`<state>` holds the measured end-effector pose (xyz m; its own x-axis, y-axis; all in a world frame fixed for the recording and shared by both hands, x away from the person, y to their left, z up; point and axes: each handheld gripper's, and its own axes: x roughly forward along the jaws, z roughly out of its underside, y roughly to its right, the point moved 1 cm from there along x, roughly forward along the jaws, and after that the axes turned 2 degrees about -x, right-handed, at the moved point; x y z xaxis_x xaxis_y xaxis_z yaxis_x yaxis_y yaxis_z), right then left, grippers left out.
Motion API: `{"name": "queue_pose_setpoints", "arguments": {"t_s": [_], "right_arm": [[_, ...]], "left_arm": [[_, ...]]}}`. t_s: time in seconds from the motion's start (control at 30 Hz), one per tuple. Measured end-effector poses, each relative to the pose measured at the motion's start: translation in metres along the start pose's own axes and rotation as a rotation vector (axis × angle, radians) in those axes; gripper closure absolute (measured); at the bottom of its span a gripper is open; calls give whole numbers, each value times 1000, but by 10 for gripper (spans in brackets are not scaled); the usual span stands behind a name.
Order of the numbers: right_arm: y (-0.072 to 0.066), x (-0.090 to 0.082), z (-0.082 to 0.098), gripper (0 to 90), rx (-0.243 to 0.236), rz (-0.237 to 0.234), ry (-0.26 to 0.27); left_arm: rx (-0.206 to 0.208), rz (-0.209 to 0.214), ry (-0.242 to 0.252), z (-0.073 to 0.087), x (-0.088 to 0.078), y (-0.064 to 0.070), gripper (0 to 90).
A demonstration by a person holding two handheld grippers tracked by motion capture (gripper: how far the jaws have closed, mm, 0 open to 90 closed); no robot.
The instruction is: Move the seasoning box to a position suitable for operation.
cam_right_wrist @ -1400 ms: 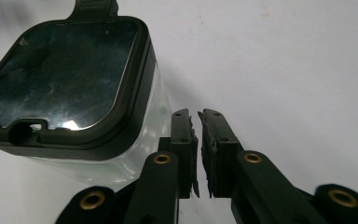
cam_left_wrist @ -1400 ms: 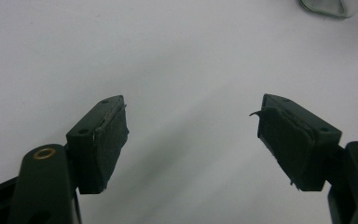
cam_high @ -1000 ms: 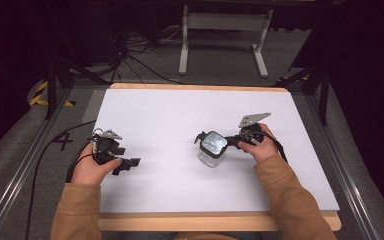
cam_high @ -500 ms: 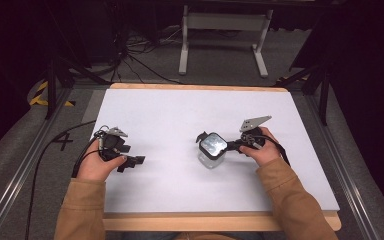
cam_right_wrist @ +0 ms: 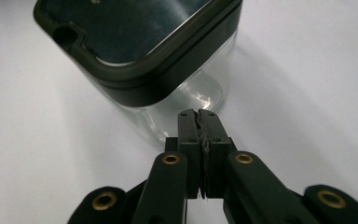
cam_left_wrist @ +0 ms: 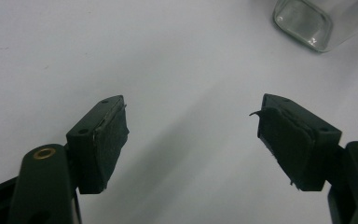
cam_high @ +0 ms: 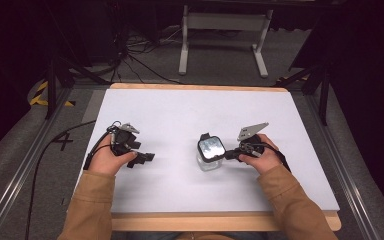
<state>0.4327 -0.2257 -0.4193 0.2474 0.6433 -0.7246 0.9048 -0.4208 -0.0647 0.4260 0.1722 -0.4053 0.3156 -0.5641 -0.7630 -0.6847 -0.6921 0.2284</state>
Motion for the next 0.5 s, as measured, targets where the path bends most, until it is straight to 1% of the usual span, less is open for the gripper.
{"name": "queue_pose_setpoints", "arguments": {"t_s": [0.03,0.07,0.13,0.3,0.5], "right_arm": [[-3,1,1,896,-7,-4,-8],[-3,1,1,896,-7,-4,-8],[-7,2,1,897,-6,-2,-23],[-12,3,1,897,-13,-9,-28],[-18,7,1,894,-20,-26,-41]], "left_arm": [[-2,2,-3,-1,1,1,246],[3,7,-7,-2,2,1,246],[8,9,-7,-5,5,3,246],[23,21,-14,-9,9,5,246],[27,31,-20,-12,14,7,246]]}}
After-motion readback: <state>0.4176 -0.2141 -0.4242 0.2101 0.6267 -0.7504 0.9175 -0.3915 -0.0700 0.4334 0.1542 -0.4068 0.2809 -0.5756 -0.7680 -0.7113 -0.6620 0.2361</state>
